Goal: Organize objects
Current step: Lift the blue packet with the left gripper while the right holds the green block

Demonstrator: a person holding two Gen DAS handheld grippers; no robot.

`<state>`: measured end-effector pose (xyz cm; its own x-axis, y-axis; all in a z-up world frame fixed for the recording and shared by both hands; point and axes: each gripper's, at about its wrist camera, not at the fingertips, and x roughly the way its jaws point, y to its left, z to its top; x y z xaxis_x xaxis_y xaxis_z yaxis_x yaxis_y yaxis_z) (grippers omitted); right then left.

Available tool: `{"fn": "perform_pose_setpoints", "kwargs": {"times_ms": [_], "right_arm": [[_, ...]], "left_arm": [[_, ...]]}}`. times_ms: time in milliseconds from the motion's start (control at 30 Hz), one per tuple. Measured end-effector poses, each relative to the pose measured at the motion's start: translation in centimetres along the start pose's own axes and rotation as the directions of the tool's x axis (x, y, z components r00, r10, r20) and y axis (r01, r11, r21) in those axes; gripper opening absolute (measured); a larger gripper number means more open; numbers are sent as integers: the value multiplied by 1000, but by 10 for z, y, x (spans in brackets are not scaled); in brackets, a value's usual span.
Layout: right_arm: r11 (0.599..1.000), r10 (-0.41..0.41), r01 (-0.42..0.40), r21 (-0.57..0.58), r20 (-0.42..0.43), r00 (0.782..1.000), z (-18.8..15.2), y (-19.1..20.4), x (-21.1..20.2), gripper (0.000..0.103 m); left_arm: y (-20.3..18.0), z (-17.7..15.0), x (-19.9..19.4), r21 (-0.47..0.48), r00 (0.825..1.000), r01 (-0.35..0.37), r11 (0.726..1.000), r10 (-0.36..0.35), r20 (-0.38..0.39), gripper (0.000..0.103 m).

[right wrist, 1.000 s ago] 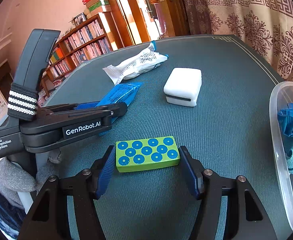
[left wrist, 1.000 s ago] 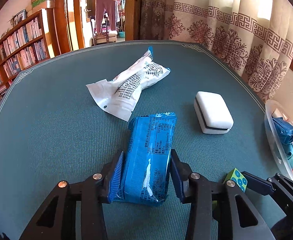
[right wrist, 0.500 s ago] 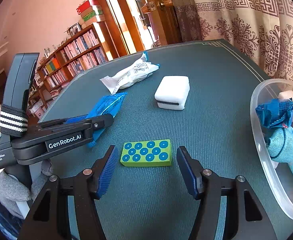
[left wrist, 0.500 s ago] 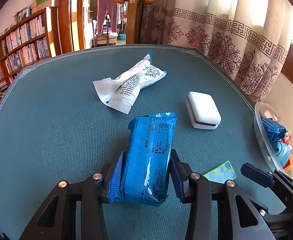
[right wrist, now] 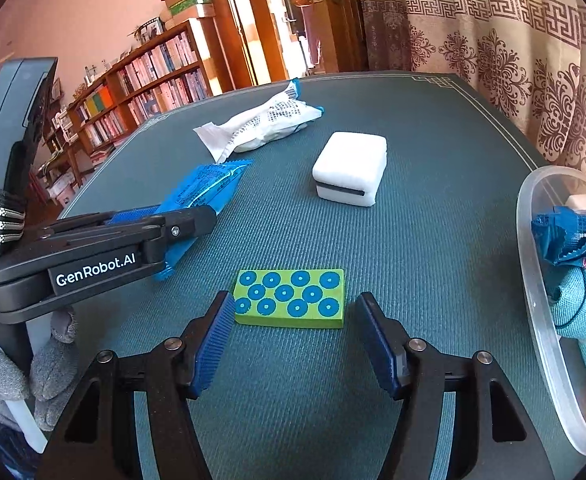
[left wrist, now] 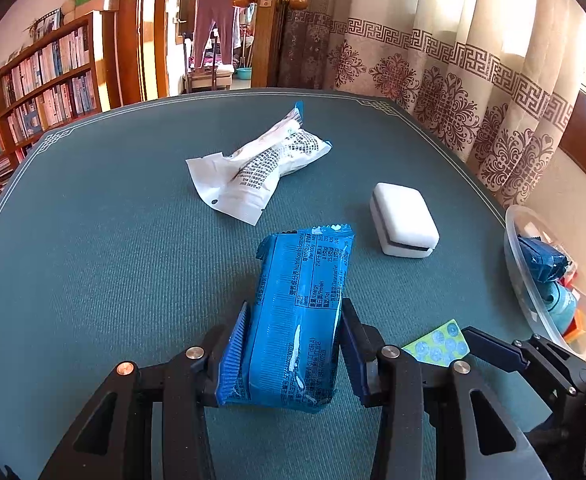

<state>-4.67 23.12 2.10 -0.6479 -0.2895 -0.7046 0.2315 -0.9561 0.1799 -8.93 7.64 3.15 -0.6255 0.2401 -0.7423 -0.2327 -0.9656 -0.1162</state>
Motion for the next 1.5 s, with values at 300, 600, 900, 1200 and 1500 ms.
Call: {"fn": "perform_pose_setpoints", "kwargs": {"times_ms": [300, 600, 900, 1200, 1500], "right_arm": [[999, -43, 43, -31, 3, 999, 3, 9, 6, 63], [999, -35, 35, 10, 13, 999, -6, 5, -10, 63], [997, -59, 54, 62, 83, 995, -7, -9, -53, 51], [996, -18, 16, 90, 23, 1000, -24, -23, -51, 69], [998, -53, 52, -27, -25, 998, -22, -10, -18, 76]], "left_arm": [[1, -1, 0, -8, 1000, 19, 1000, -19, -4, 47], [-1, -1, -4, -4, 1000, 32, 999, -32, 0, 47], [-7, -2, -8, 9, 999, 44, 999, -44, 12, 47], [-11, -3, -10, 19, 999, 52, 998, -52, 15, 47], [-12, -4, -12, 24, 998, 57, 998, -58, 16, 47]]}}
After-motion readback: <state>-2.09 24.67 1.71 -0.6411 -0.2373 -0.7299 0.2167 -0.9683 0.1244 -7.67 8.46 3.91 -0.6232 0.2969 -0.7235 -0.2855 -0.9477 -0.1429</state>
